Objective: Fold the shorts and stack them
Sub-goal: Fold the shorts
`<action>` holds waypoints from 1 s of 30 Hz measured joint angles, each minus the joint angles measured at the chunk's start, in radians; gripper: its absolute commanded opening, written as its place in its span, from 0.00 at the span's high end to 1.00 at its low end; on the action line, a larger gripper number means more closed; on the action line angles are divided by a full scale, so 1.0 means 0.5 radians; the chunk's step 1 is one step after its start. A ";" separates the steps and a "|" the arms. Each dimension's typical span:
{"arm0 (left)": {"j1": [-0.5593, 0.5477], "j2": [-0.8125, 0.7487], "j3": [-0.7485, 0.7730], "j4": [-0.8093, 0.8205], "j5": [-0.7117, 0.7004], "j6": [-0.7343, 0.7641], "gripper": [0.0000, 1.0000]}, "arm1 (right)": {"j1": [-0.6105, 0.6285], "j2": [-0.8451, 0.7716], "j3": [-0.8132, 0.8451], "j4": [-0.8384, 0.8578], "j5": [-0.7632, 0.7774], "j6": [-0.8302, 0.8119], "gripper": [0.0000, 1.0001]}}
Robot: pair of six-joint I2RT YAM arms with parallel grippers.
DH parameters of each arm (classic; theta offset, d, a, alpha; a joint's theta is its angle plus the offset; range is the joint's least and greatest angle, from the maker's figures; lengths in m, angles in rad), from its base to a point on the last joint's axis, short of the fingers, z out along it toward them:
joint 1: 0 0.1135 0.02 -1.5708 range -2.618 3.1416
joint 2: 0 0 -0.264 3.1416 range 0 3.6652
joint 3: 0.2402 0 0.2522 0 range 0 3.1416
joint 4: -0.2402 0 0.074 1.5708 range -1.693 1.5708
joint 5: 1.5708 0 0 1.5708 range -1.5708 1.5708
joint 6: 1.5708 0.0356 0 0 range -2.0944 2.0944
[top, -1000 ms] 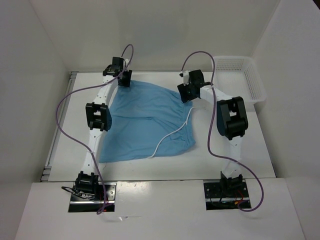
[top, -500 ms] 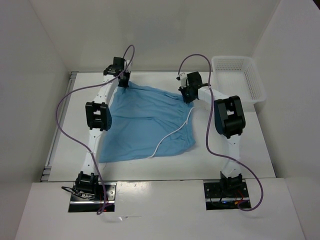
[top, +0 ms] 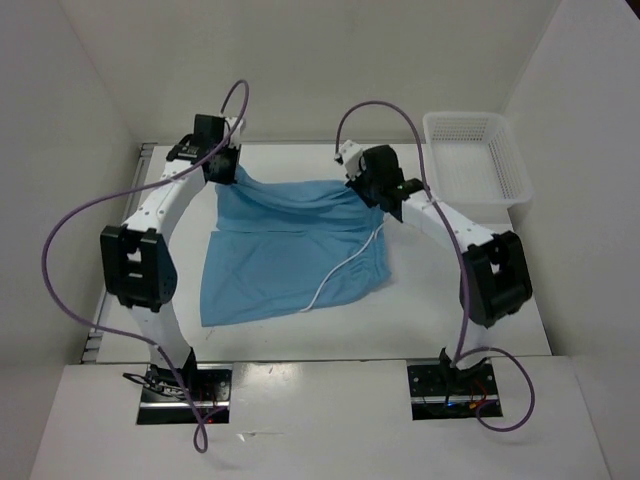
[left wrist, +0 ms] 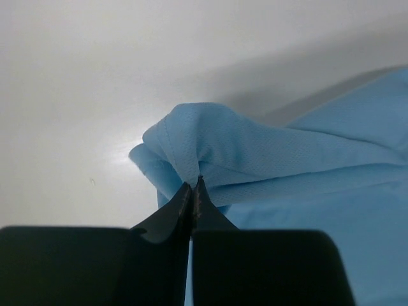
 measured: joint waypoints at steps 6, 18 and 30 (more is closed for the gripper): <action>-0.008 -0.407 -0.644 0.019 -0.056 0.000 1.00 | 0.182 -0.369 -0.498 0.001 0.057 -0.211 1.00; 0.020 -1.076 -1.251 -0.333 -0.033 -0.009 1.00 | 0.234 -0.957 -0.968 -0.170 -0.253 -0.471 1.00; 0.007 -1.217 -1.550 -0.637 0.040 -0.012 0.76 | 0.434 -1.044 -1.257 -0.343 -0.421 -0.728 0.94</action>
